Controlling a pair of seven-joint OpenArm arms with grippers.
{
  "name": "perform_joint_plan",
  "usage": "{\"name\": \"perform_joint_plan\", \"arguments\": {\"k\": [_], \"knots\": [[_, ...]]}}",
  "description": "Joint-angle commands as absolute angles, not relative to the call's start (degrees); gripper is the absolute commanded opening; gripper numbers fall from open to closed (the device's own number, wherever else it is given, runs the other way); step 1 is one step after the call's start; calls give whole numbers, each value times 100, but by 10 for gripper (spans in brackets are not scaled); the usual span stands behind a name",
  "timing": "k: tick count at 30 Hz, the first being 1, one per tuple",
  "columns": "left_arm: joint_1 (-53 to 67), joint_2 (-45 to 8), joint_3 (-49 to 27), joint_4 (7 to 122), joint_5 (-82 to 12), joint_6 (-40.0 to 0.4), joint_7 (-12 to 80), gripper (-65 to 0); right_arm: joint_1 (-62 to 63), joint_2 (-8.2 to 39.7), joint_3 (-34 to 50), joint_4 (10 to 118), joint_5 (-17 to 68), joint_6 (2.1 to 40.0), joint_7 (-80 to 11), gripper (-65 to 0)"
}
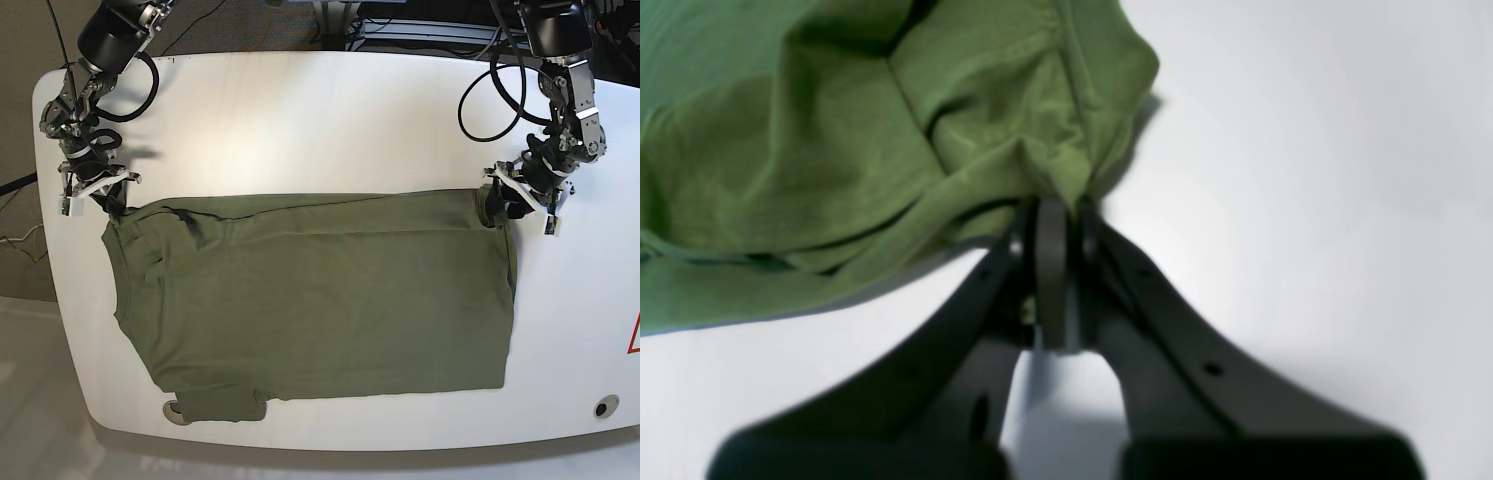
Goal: Fold the T-shirt properly
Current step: 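Drag the green shirt by its folded edge away from the hem with both grippers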
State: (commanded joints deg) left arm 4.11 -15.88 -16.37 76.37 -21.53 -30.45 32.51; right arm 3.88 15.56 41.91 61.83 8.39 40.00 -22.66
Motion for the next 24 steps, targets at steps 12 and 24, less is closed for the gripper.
{"name": "perform_joint_plan", "arguments": {"k": [12,24], "knots": [[318,-1659,-1754,7474,-2375,-3023,3424,-650,388,1541,4213,6193,925,4000,-2200,-650],[452,-1668,-1800,7616,-2360,-3069,3374,-495,317,1523,4308,6262,949,4000,-2127,-650]]}}
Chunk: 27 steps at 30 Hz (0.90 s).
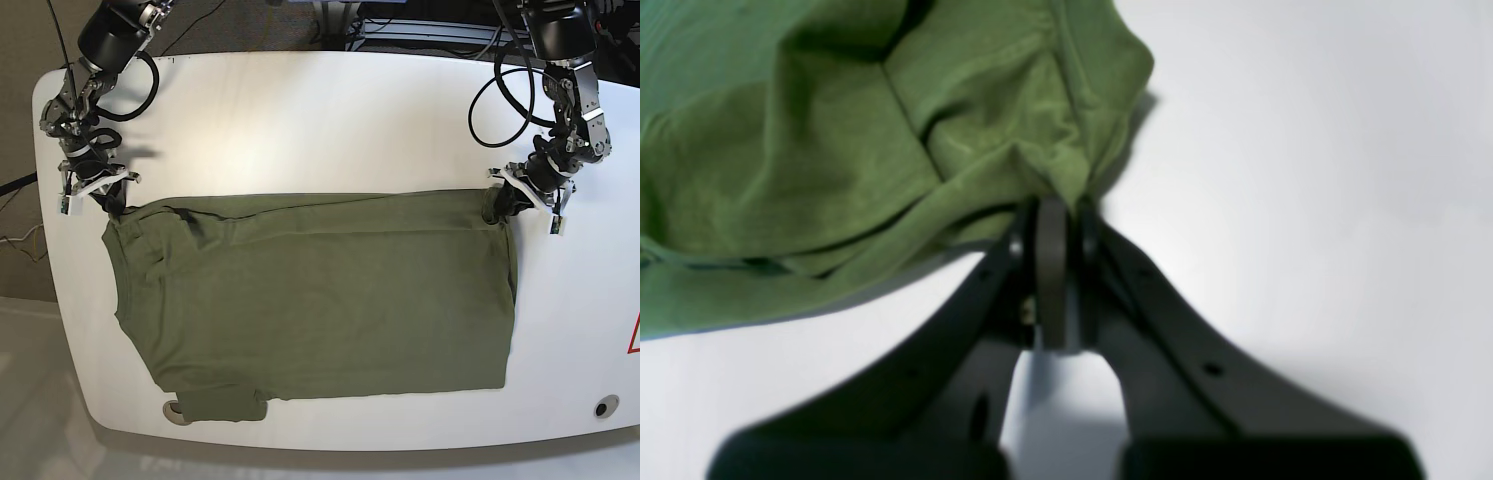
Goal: Fold the T-shirt properly
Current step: 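Drag the green shirt by its folded edge away from the hem with both grippers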
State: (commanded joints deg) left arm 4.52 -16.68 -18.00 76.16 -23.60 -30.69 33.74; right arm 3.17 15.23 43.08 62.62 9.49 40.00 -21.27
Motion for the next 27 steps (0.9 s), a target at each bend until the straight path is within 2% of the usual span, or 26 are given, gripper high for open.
{"name": "perform_joint_plan", "arguments": {"k": [4,8,10,12,16,22,24,27], "knots": [[546,-1671,-1809,7767,-2356,-3082,3385,-396,228,1496,4334,6396,954,4000,-2168,-650],[746,-1668,-1837,8105,-2339,-3065,3470,-384,53,1461,4371,6698,957,4000,-2258,-650],[896,-1668,-1874,8352,-2325,-3065,3529,-411,-78,1440,4394,6914,958,4000,-2317,-650],[1240,-1664,-1923,8899,-2339,-3061,3637,-486,-266,1358,4340,7353,978,4000,-2397,-650],[1483,-1675,-1936,9085,-2308,-3048,3690,-534,-450,1328,4334,7582,978,4000,-2465,-650],[1759,-1739,-1905,9073,-2290,-3032,3629,-571,-672,1276,4325,7778,960,4000,-2488,-650],[2094,-1747,-1908,9211,-2262,-3007,3544,-617,-992,1187,4360,8096,986,4000,-2496,-650],[2272,-1763,-1930,9266,-2251,-3013,3535,-627,-1188,1104,4374,8297,992,4000,-2503,-650]]}}
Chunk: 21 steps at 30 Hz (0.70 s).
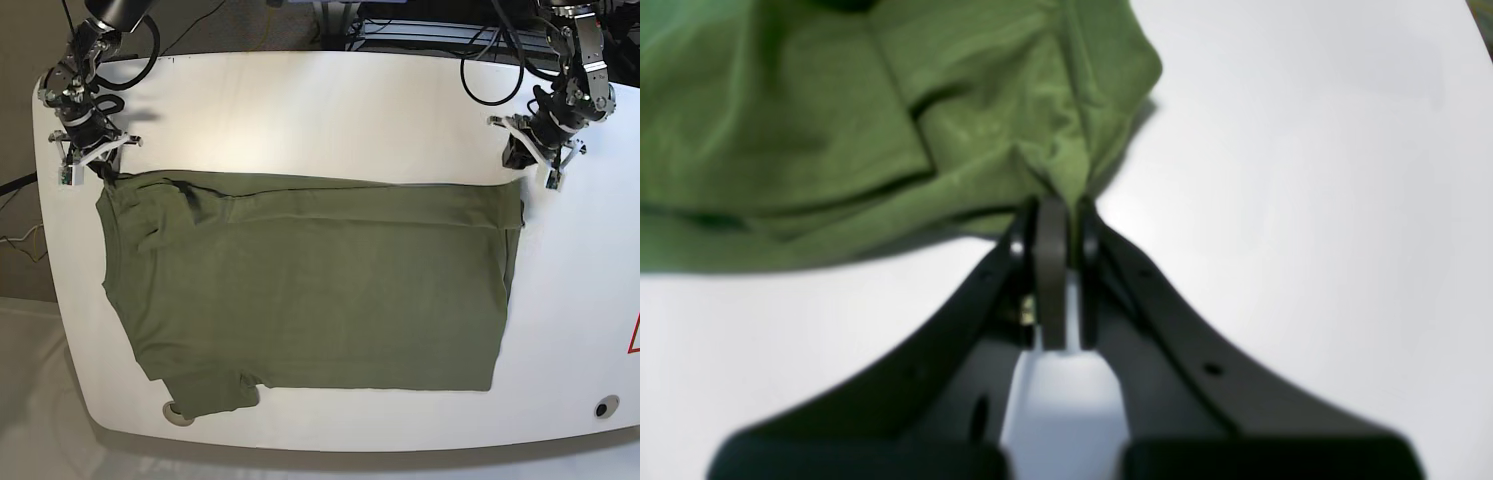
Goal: Fold the T-shirt properly
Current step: 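Drag the green shirt by its folded edge away from the hem with both grippers, then open the left gripper and reposition it at the folded edge corner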
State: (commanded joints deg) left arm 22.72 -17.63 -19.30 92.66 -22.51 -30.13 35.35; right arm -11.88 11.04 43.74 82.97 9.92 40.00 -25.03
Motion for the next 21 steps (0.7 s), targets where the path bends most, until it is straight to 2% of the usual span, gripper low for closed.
{"name": "perform_joint_plan", "arguments": {"k": [7,9,13,21], "knots": [[2685,-1789,-2003,9395,-2233,-3097,3521,-624,-1730,820,4390,8985,996,4000,-2591,-650],[2975,-1883,-2127,9619,-2248,-3209,3367,-638,-2115,595,4366,9669,973,4000,-2673,-650],[3046,-1910,-2199,9603,-2256,-3334,3349,-640,-2313,530,4445,9898,978,4000,-2688,-650],[2482,-1913,-2134,9354,-2297,-3426,3298,-650,-2039,826,4552,9560,1011,4000,-2667,-650]]}}
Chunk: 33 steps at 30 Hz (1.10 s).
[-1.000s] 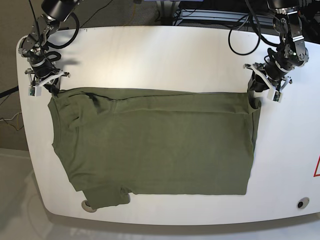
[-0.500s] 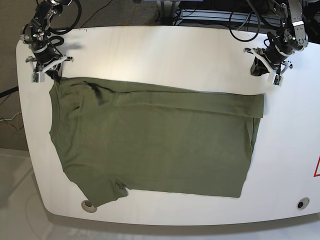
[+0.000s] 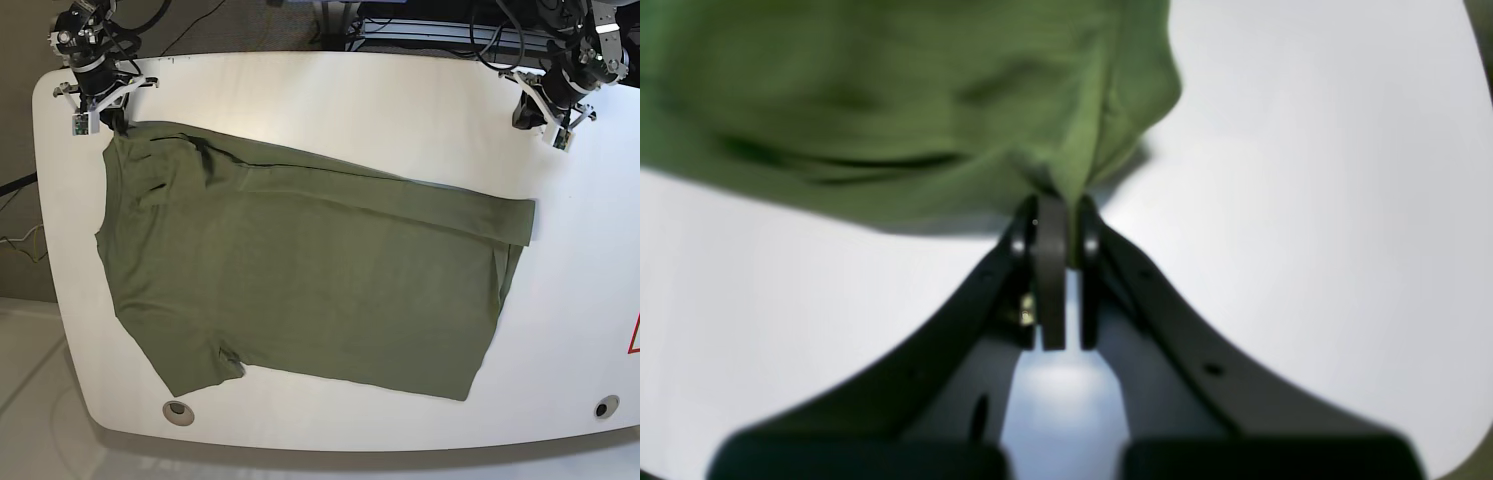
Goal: Fold the T-shirt properly
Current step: 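Open the left gripper and reposition it at the folded edge corner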
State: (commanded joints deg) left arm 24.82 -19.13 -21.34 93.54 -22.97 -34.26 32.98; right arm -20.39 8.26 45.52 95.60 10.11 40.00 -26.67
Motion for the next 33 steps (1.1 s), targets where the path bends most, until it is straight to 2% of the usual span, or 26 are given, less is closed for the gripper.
{"name": "perform_joint_plan", "arguments": {"k": [9,10,12,16,18,26,28,33], "knots": [[2070,-1735,-2265,9163,-2346,-3397,3328,-650,-1689,990,4537,9010,964,4000,-2733,-650],[2051,-1712,-2282,9155,-2351,-3393,3337,-624,-1677,985,4533,8983,956,4000,-2739,-650],[1940,-1687,-2233,9015,-2417,-3299,3284,-443,-1651,1018,4500,8882,988,4000,-2726,-650],[1943,-1608,-2200,9036,-2443,-3238,3176,-322,-1696,976,4494,8969,996,4000,-2707,-650],[1964,-1572,-2197,9052,-2451,-3169,3125,-299,-1748,939,4497,9047,1005,4000,-2701,-650],[2117,-1425,-2185,9062,-2526,-2881,3175,-356,-1951,639,4505,9546,1009,4000,-2649,-650],[2148,-1435,-2174,9039,-2565,-2876,3168,-354,-1956,598,4494,9577,1010,4000,-2649,-650],[2215,-1496,-2149,9015,-2696,-2878,3120,-301,-1946,531,4478,9614,1009,4000,-2669,-650]]}}
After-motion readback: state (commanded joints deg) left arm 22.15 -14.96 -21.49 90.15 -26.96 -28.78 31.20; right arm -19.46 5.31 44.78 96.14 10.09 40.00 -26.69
